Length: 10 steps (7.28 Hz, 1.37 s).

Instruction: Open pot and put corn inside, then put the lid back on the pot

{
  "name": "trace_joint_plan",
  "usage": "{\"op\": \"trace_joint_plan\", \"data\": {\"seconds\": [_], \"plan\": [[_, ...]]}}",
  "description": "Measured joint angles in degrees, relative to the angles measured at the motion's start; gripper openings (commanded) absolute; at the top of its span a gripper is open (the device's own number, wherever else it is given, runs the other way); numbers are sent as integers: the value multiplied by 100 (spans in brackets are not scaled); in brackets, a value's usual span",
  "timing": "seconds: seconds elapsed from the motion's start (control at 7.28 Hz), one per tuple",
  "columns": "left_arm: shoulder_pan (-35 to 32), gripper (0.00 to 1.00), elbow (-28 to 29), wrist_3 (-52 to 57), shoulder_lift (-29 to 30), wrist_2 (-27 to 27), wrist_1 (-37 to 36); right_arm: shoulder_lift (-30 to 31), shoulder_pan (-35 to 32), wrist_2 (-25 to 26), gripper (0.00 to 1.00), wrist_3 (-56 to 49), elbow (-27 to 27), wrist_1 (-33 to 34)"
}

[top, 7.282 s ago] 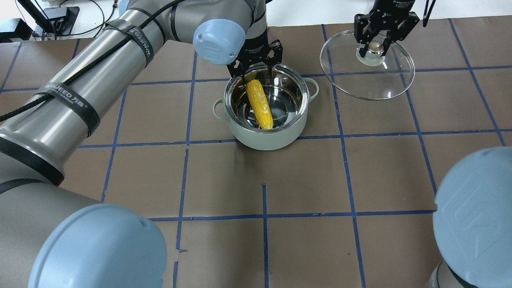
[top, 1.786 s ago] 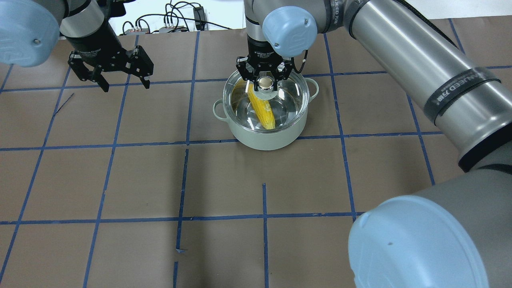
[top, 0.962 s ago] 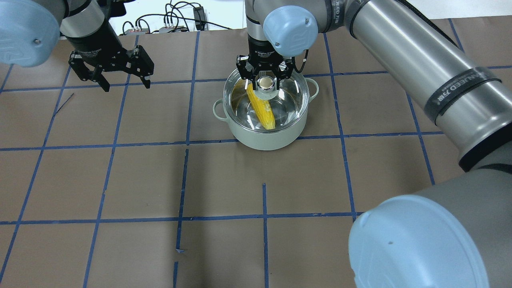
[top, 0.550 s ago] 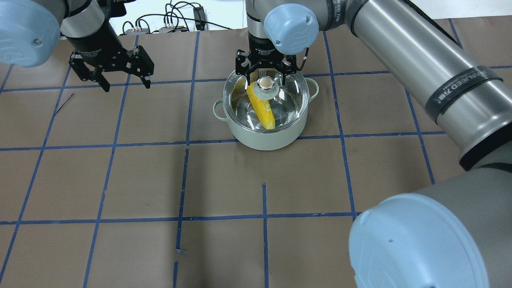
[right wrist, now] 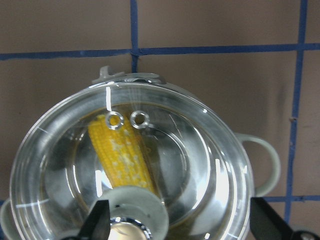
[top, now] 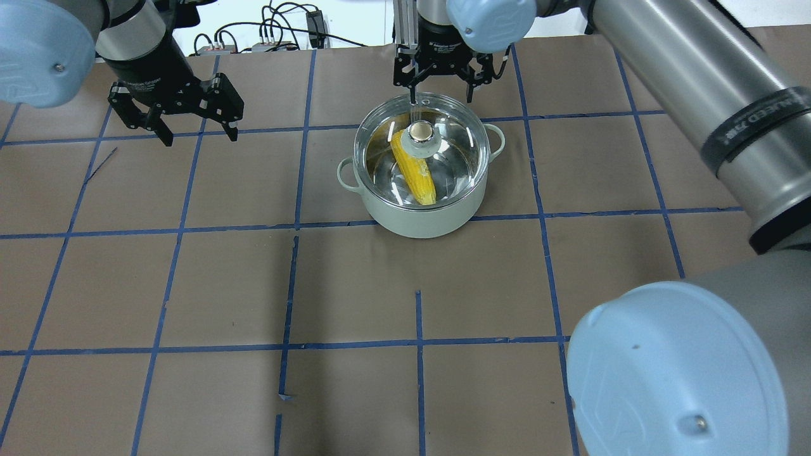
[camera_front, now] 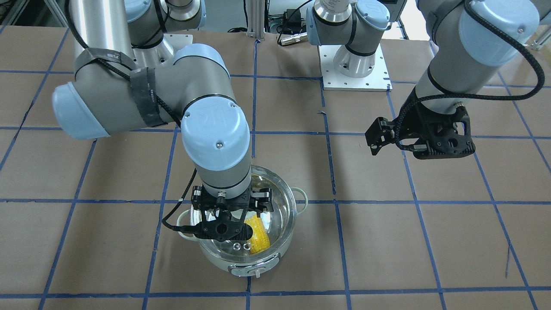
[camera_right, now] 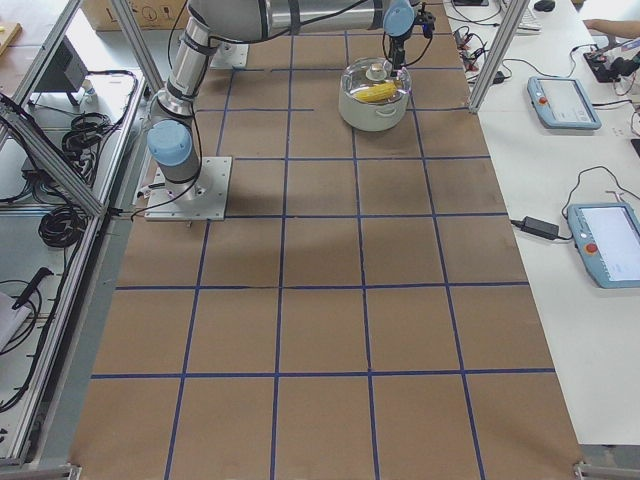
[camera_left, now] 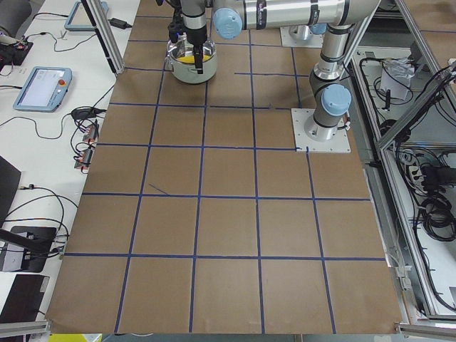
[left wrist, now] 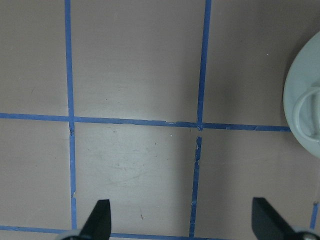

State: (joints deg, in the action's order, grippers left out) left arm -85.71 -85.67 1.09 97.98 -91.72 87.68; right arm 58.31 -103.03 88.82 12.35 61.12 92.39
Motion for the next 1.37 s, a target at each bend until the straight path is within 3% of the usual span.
{"op": "trace_joint_plan", "data": {"seconds": [0.55,0.69,0.96,1.37], "plan": [[-65,100,-673,-172,-934,17,-13,1456,974,39,99,-1959,419,-1969],[-54,100,-747,-172,-992,36,-8,1787,1019,33,99,-2052,844,-1936],[-103,100,-515,-167,-801,33,76,2256,1048,27,99,-2088,1790,-1194],[-418,100,-270,-200,-621,53,91,2457,1058,229,99,-2088,2171,-795]]}}
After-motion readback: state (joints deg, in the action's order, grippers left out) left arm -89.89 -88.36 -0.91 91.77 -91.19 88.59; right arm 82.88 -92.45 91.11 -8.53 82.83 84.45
